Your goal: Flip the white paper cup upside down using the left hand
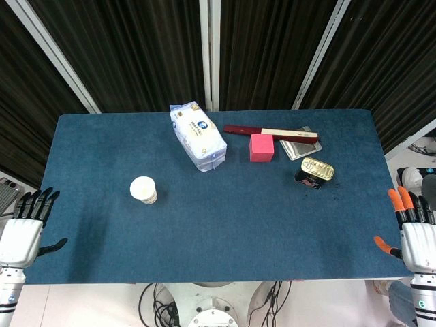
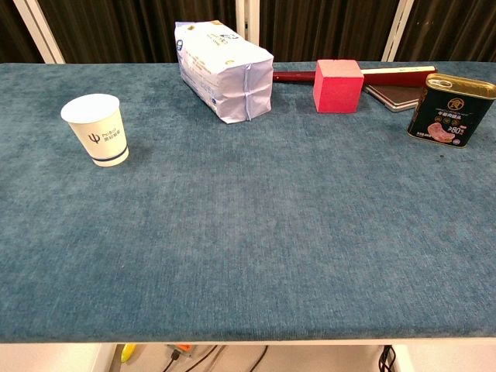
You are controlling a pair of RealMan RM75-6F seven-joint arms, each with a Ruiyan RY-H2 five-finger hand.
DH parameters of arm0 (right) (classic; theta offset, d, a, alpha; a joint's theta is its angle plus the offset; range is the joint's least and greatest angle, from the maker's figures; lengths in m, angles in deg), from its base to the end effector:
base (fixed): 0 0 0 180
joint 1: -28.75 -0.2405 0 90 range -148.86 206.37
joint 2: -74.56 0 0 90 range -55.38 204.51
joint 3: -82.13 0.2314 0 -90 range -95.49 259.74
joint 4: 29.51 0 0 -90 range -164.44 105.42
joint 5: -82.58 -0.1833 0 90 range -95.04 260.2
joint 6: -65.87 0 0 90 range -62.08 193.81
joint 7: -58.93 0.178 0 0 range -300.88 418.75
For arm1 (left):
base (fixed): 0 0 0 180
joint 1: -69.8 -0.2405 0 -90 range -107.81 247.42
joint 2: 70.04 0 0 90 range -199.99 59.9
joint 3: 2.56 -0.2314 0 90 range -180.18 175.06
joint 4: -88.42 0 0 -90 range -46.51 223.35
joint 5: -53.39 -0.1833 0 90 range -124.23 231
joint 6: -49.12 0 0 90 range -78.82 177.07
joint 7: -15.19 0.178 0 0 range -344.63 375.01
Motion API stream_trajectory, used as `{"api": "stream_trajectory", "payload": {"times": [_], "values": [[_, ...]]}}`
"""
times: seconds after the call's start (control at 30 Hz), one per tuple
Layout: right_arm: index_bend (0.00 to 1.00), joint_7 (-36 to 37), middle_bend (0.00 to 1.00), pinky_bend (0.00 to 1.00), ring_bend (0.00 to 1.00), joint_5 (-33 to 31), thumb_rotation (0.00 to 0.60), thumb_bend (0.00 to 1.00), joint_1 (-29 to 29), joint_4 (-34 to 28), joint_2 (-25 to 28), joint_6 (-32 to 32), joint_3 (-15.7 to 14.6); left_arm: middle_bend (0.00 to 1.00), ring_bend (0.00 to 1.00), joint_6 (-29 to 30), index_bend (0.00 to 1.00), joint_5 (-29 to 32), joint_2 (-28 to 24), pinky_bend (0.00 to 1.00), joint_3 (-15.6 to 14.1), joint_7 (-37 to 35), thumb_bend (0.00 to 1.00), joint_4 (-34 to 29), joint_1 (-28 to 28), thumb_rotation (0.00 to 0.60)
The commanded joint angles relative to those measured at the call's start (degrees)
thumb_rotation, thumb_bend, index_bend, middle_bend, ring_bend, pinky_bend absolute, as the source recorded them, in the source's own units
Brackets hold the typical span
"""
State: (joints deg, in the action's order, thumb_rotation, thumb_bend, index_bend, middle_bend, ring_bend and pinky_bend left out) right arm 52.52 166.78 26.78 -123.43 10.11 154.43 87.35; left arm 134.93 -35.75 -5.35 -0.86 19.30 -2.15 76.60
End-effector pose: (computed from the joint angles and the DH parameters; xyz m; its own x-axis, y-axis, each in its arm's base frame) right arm -0.2806 -0.2032 0.1876 0.4646 0.0709 0.8827 -0.8850 0.0708 0.4601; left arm -0.2677 0.2165 0.1671 0.4830 -0.0129 0.8755 0.8713 -0.0923 -0.4820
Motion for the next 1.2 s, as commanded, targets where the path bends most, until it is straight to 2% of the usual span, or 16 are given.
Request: {"api": "stream_trajectory", "payload": {"times": [0.03,0.4,0.67,0.83,0.93,1.07,1.2], "values": [[0.00,0.08,0.00,0.00,0.00,-0.02,0.600,0.01,0.03,0.08,0.00,0.09,0.07,0.01,0.00,0.04,0.02,-0.10,0.23,0.00,0.02,-0.27,0.06,0.26,0.07,0.600],[0.00,1.39,0.00,0.00,0.00,-0.25,0.600,0.01,-0.01,0.94,0.03,-0.35,0.15,0.01,0.00,-2.57,0.02,-1.17,-0.61,0.03,0.27,2.55,0.06,-2.42,2.31,0.600],[0.00,1.98,0.00,0.00,0.00,-0.50,0.600,0.01,-0.19,0.49,0.58,-0.62,0.46,0.01,0.00,-14.44,0.02,-0.76,-2.94,0.04,2.90,10.91,0.06,-10.12,11.28,0.600],[0.00,2.09,0.00,0.00,0.00,-0.42,0.600,0.01,-0.18,0.51,0.69,-0.55,0.49,0.01,0.00,-23.86,0.02,4.99,-2.32,0.04,5.95,18.83,0.06,-13.25,18.04,0.600],[0.00,2.37,0.00,0.00,0.00,-0.37,0.600,0.02,0.01,0.54,0.73,-0.41,0.35,0.01,0.00,-29.13,0.02,10.65,-0.91,0.04,8.04,25.00,0.07,-14.20,22.56,0.600],[0.00,3.03,0.00,0.00,0.00,-0.16,0.600,0.02,0.31,1.04,0.71,-0.04,0.19,0.01,0.00,-31.13,0.02,15.27,1.28,0.04,9.58,31.41,0.07,-14.35,26.40,0.600],[0.00,3.66,0.00,0.00,0.00,-0.19,0.600,0.02,0.35,1.27,0.87,-0.15,0.18,0.01,0.00,-33.20,0.02,20.11,3.18,0.04,9.81,35.78,0.07,-13.86,29.59,0.600]]}}
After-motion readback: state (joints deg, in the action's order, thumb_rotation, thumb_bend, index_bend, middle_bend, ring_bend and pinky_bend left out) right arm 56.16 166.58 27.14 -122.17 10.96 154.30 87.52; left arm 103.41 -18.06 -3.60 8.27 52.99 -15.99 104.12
